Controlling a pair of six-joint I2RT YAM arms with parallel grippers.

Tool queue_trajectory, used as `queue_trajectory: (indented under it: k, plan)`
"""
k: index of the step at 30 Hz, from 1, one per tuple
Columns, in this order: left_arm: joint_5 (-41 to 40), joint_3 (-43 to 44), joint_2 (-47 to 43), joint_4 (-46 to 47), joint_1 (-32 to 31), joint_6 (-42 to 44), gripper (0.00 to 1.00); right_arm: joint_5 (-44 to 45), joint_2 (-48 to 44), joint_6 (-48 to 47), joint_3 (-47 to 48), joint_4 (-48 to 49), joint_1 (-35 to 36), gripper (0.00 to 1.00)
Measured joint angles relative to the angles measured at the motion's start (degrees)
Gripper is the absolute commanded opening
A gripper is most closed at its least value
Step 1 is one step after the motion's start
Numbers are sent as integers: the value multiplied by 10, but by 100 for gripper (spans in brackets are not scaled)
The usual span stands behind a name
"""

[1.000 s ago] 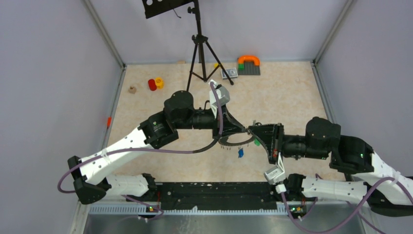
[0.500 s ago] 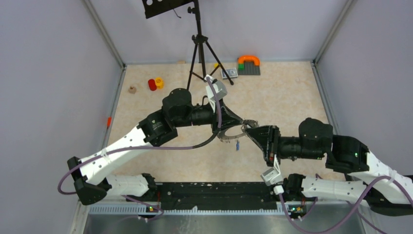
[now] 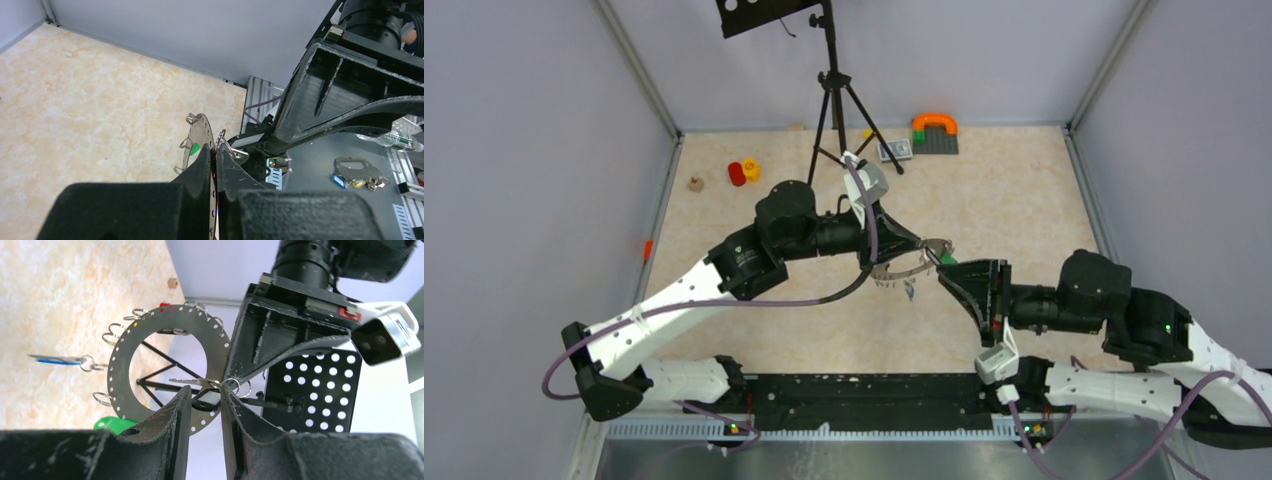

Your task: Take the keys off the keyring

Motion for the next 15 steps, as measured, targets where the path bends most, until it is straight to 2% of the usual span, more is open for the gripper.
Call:
queue_trajectory:
  k: [9,15]
  plan:
    - [-15,0,-23,0,2,21,0,-23,-40,112,-23,56,0,28]
    - [-27,-26,-54,30,2,37,0,3,-57,309,-59,190,0,26]
